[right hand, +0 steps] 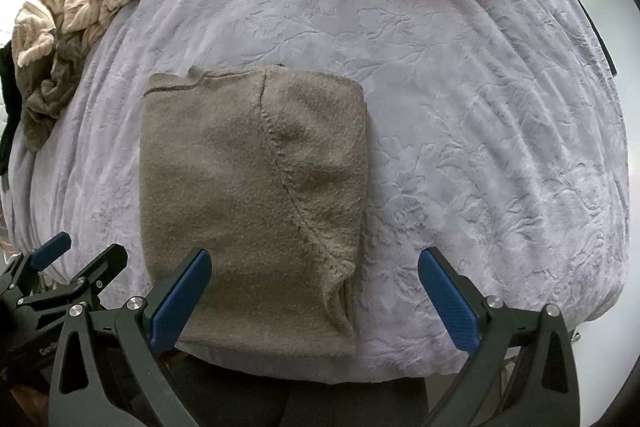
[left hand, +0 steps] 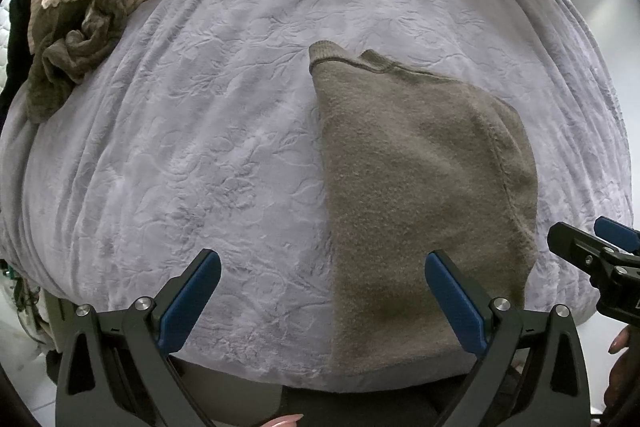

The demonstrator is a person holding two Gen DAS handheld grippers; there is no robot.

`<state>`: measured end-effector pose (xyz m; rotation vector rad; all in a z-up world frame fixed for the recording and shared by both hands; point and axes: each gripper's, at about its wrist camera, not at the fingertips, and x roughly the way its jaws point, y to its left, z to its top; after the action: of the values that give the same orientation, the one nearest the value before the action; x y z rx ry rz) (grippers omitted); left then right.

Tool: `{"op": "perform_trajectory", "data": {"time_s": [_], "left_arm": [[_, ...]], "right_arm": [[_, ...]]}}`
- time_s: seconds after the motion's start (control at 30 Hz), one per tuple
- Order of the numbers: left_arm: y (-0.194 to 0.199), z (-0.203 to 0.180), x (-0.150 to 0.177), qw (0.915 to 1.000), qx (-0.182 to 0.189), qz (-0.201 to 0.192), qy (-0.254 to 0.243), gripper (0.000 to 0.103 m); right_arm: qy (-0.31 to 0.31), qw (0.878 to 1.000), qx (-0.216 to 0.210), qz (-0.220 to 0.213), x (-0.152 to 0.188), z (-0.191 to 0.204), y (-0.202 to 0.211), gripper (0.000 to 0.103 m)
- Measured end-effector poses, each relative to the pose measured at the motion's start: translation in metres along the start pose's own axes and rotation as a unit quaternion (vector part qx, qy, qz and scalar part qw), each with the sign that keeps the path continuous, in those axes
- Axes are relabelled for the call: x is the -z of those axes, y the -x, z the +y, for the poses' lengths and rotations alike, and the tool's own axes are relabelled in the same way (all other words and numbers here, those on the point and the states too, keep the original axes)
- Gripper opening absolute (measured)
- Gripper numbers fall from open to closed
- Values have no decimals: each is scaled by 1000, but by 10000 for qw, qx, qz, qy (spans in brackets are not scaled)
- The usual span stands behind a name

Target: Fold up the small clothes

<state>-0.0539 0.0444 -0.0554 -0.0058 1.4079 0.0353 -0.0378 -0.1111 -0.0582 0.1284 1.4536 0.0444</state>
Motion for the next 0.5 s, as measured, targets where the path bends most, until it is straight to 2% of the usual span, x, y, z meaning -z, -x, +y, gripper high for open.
{"op": "perform_trajectory", "data": {"time_s": [0.5], "left_arm": [[4, -1, 3, 10000, -17, -40, 0, 102]], "right_arm": [[17, 10000, -35, -11, 3, 1, 1, 103]]}}
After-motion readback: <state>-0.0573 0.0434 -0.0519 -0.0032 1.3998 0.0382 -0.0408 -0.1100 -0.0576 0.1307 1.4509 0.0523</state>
